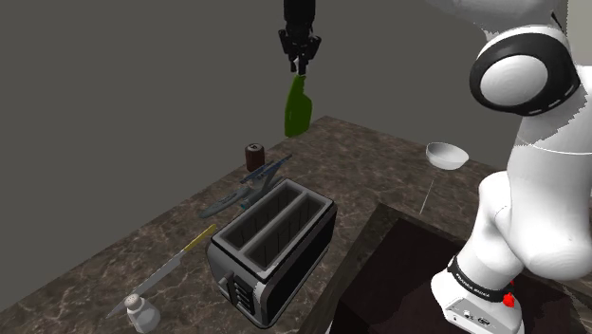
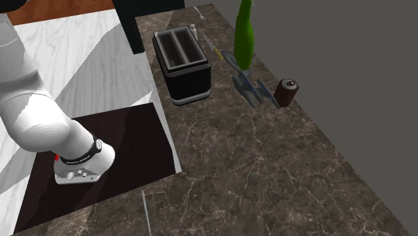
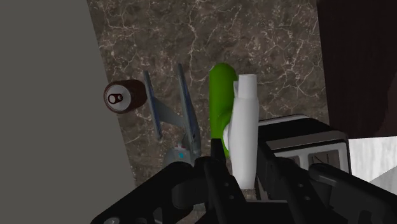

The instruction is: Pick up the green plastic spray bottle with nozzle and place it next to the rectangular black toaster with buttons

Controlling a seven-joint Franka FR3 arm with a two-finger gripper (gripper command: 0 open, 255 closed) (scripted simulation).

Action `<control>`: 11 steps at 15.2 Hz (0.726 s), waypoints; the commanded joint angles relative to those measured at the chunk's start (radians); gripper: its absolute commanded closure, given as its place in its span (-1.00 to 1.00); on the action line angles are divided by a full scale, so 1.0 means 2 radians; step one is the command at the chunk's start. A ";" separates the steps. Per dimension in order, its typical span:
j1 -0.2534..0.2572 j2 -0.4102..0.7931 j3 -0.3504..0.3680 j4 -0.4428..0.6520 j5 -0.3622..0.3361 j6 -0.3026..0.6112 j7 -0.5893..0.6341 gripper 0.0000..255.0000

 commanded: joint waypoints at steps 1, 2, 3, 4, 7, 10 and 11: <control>0.005 0.026 0.007 0.035 0.010 -0.012 0.018 1.00; 0.009 0.035 0.010 0.050 0.013 -0.018 0.028 1.00; 0.012 0.046 0.013 0.067 0.017 -0.025 0.037 1.00; 0.015 0.059 0.016 0.086 0.021 -0.033 0.046 1.00; 0.011 0.128 0.029 0.201 0.045 -0.081 0.079 1.00; 0.036 0.086 0.026 0.107 0.027 -0.030 0.082 1.00; 0.042 0.077 0.025 0.084 0.023 -0.016 0.083 1.00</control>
